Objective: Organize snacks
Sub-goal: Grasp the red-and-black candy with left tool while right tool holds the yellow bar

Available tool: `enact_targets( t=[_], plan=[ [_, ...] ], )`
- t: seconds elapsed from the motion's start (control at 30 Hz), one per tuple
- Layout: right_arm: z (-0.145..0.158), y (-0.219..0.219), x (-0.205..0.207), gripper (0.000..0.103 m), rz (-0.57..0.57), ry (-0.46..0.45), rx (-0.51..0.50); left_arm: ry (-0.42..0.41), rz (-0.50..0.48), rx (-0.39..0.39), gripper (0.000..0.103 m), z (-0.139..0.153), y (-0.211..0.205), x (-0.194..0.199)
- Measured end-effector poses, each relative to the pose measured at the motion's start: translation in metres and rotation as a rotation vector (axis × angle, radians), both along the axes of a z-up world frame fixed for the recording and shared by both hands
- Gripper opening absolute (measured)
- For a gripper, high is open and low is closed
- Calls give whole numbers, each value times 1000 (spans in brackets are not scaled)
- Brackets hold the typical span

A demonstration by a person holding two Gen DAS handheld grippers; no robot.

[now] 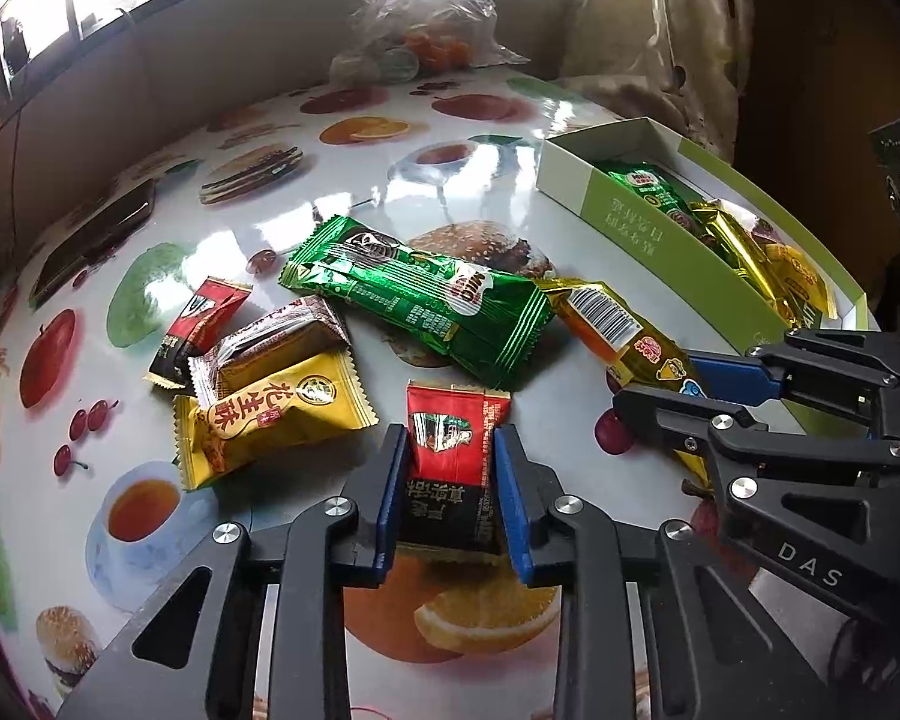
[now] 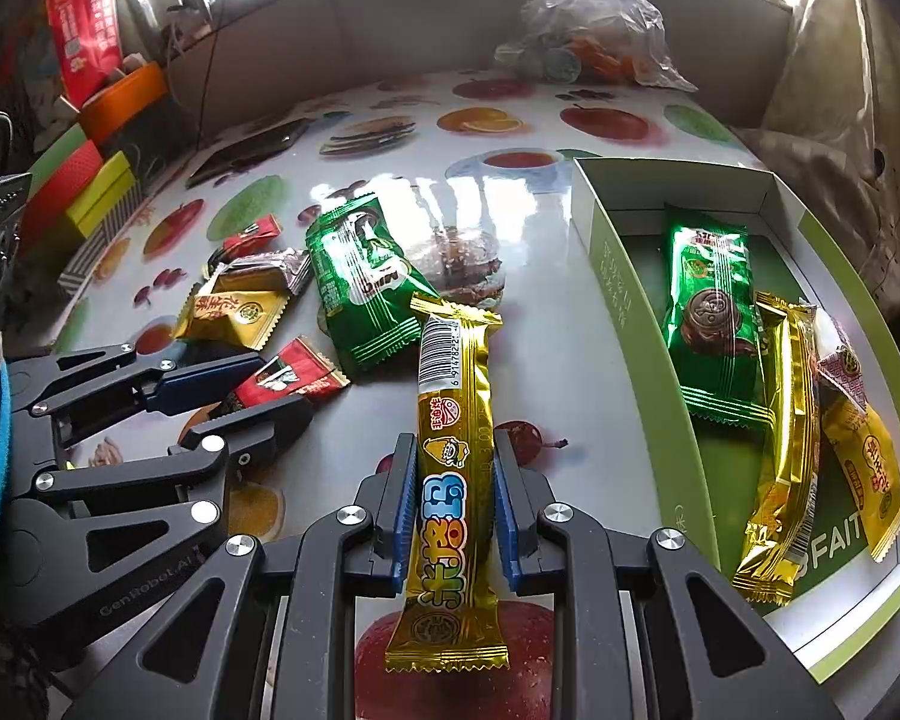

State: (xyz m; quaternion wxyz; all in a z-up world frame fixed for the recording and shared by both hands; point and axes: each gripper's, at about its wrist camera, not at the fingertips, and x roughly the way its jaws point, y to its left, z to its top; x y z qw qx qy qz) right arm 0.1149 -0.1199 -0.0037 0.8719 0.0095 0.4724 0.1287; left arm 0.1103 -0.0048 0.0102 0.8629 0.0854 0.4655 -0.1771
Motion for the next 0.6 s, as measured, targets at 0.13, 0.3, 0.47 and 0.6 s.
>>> enact_targets(
  t=[0.13, 0.3, 0.47, 0.6],
  plan=[
    [0, -1, 0, 22, 0, -1, 0, -2, -1, -1, 28, 0, 1, 0],
    [0, 0, 0, 22, 0, -1, -1, -4, 4, -2, 27, 1, 2, 0],
    [0, 0, -1, 22, 1, -1, -3, -9, 15, -5, 26, 4, 3, -2],
    [-1, 0, 0, 22, 4, -1, -4, -18, 30, -10, 26, 7, 6, -4]
  ],
)
